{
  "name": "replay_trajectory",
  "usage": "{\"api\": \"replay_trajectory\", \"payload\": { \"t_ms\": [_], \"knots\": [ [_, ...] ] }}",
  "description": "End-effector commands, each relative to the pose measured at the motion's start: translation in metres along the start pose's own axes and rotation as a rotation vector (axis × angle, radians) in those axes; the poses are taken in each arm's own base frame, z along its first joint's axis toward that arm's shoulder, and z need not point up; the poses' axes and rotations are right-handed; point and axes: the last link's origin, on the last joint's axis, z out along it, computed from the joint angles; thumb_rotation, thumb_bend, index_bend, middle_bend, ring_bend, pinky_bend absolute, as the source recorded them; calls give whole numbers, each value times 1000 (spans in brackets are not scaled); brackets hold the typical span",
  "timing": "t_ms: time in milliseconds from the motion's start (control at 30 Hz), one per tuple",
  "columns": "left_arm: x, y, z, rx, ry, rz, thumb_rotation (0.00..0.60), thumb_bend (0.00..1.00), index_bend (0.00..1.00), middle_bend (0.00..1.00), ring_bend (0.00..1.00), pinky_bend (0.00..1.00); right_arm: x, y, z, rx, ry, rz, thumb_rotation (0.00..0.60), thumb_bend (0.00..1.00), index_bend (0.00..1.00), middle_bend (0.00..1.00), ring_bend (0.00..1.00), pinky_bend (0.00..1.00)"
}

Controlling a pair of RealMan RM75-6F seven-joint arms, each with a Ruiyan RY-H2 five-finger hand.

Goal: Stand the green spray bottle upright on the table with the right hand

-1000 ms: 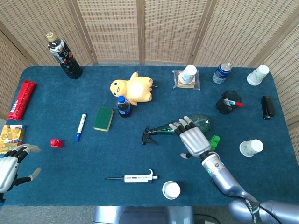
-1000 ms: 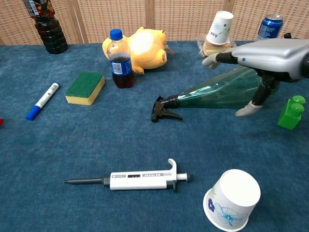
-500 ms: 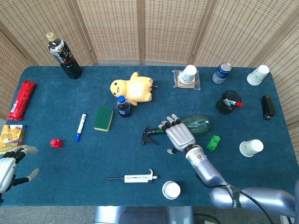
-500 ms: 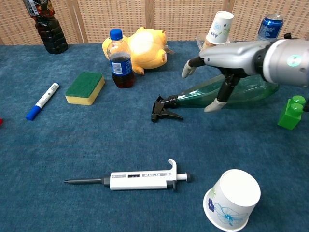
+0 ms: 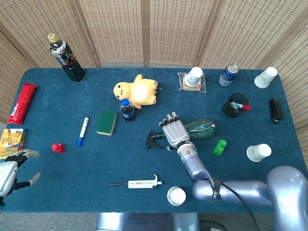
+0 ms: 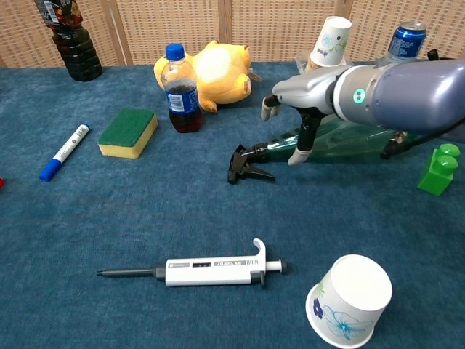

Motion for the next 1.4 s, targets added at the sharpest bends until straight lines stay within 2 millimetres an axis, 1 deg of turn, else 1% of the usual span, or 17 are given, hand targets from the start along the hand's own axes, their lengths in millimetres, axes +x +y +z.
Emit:
{"api": "replay_trajectory", "payload": {
  "t_ms": [33, 233, 333, 367, 433, 467, 600, 667, 733, 800, 900, 1067, 1233, 1400],
  "knots": [
    [-1, -1, 2, 2, -2, -2, 600, 327, 310, 316, 233, 209, -4, -3, 6, -19, -19, -40, 600, 227, 177, 175, 9, 7],
    [-1, -3, 5, 1, -5, -2, 600, 328, 310, 316, 233, 209, -8, 3, 13, -66, -39, -81, 600, 240, 182, 183, 15, 10],
    [-2, -3, 5, 2, -7, -5, 600, 328, 310, 316, 233, 208, -9, 8, 16, -84, -33, -115, 600, 260, 216, 215, 46, 26],
    [-2, -3, 5, 2, -6, -6, 600, 327, 310, 316, 233, 208, -10, 8, 16, -86, -31, -119, 600, 271, 243, 238, 68, 46],
    [-2, -4, 5, 3, -6, -7, 600, 328, 310, 316, 233, 207, -12, 8, 17, -88, -29, -135, 600, 292, 303, 286, 114, 95],
    [-2, -4, 5, 3, -7, -7, 600, 328, 310, 316, 233, 205, -12, 7, 17, -86, -27, -142, 600, 305, 356, 328, 156, 137],
    [-3, -5, 4, 7, -8, -9, 600, 328, 310, 316, 233, 200, -16, 2, 18, -67, -15, -162, 600, 337, 554, 485, 340, 362],
    [-3, -6, 3, 10, -9, -12, 600, 329, 310, 317, 233, 199, -17, 1, 18, -63, 1, -169, 600, 348, 612, 535, 403, 426],
    [-3, -7, 3, 14, -11, -16, 600, 328, 310, 317, 233, 199, -18, 0, 19, -61, 17, -171, 600, 360, 641, 567, 443, 459],
    [-4, -8, 2, 18, -13, -18, 600, 328, 310, 317, 233, 199, -17, 0, 19, -58, 33, -167, 600, 372, 680, 608, 488, 516],
    [-5, -9, 2, 22, -15, -21, 600, 327, 310, 319, 234, 200, -14, 1, 18, -53, 53, -146, 600, 374, 707, 636, 519, 562],
    [-6, -10, 2, 22, -20, -23, 600, 328, 306, 320, 236, 203, -5, 6, 13, -40, 115, -104, 600, 368, 709, 641, 523, 573],
    [-6, -10, 3, 23, -21, -21, 600, 328, 301, 319, 236, 205, 9, 12, 4, -15, 158, 69, 600, 360, 708, 641, 523, 573],
    [-5, -10, 2, 26, -24, -14, 600, 328, 297, 320, 236, 206, 33, 25, -9, 18, 240, 293, 600, 353, 710, 641, 523, 573]
  ]
}}
